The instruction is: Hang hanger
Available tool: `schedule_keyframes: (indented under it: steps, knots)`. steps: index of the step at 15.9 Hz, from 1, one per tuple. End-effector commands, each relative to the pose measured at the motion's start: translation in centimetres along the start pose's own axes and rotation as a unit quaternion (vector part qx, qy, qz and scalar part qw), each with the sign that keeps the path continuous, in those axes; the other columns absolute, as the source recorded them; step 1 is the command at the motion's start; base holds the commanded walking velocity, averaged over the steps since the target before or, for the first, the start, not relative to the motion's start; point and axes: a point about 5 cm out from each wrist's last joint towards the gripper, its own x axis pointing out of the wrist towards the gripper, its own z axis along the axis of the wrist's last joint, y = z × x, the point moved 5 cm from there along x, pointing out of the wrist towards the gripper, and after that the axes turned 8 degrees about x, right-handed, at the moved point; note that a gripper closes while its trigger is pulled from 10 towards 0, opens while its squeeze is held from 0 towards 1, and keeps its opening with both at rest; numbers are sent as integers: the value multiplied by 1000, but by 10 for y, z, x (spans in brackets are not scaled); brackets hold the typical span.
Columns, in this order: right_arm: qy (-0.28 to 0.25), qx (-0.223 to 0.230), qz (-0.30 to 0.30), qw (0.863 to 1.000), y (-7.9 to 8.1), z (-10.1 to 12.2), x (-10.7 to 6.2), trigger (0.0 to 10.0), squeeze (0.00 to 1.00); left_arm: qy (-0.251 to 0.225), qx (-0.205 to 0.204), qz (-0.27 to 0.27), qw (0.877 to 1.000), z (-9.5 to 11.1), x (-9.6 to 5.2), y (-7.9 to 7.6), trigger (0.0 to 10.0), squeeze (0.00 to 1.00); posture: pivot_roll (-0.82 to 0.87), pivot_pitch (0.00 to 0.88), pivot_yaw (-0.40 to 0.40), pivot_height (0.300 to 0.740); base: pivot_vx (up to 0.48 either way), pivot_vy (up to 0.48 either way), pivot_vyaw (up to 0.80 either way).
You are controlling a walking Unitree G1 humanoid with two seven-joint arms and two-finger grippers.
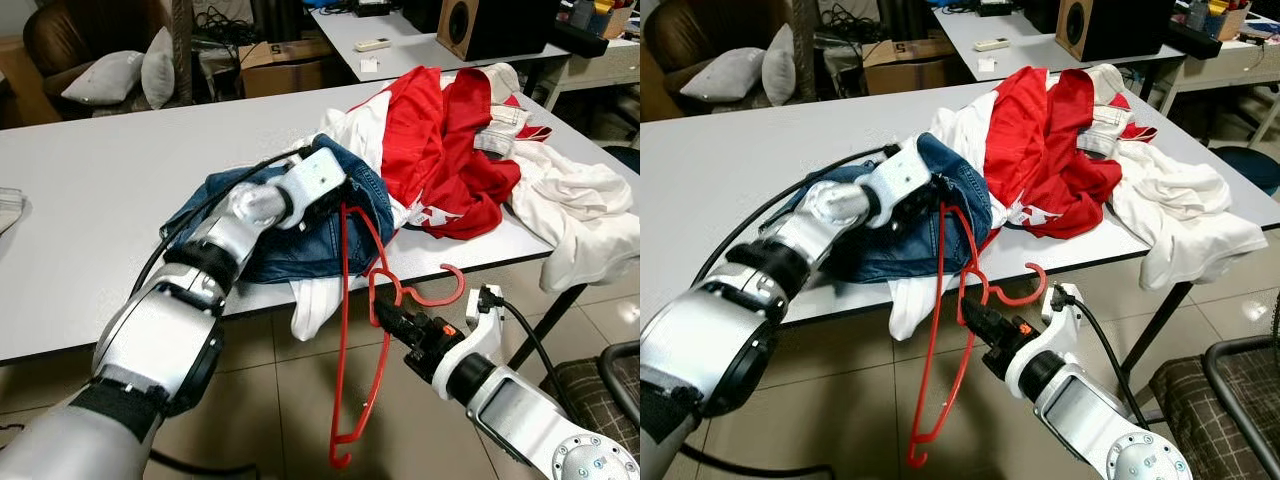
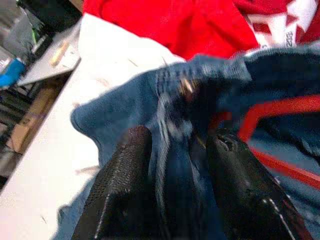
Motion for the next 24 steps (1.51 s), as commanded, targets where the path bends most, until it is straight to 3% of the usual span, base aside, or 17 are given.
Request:
schedule_keyframes:
  steps: [1, 2, 3, 13, 17, 19, 23, 24]
  knots:
    - [-1, -1, 13, 1000, 6, 1, 1, 10000, 0, 10, -4, 7, 1000, -2, 0, 3, 10000, 0, -122, 0, 113, 740, 0, 0, 0]
    - [-1, -2, 14, 1000, 7, 1, 1, 10000, 0, 2, -21, 12, 1000, 1, 1, 3, 10000, 0, -123, 0, 114, 740, 0, 0, 0]
    - [-2, -3, 14, 1000, 7, 1, 1, 10000, 0, -12, -51, 17, 998, 5, 2, 4, 0, 0, -127, 0, 118, 740, 0, 0, 0]
    - [-4, -5, 16, 1000, 8, 3, 4, 10000, 0, -11, -100, 29, 994, 0, 0, 8, 0, 0, -123, 0, 112, 740, 0, 0, 0]
    - [-4, -8, 18, 1000, 9, 4, 5, 10000, 0, -17, -139, 46, 989, -1, -1, 13, 0, 0, -126, 0, 114, 740, 0, 0, 0]
    - [-3, -12, 17, 1000, 9, 3, 6, 10000, 0, -41, -157, 65, 985, 6, -5, 29, 0, 0, -124, 0, 115, 740, 0, 0, 0]
    - [17, -26, 22, 999, 14, 2, 19, 10000, 0, -105, -95, 88, 986, 40, -25, 76, 0, 0, -93, 0, 90, 740, 0, 0, 0]
    - [18, -27, 22, 999, 15, 2, 22, 10000, 0, -110, -86, 88, 986, 43, -28, 81, 0, 0, -86, 0, 83, 740, 0, 0, 0]
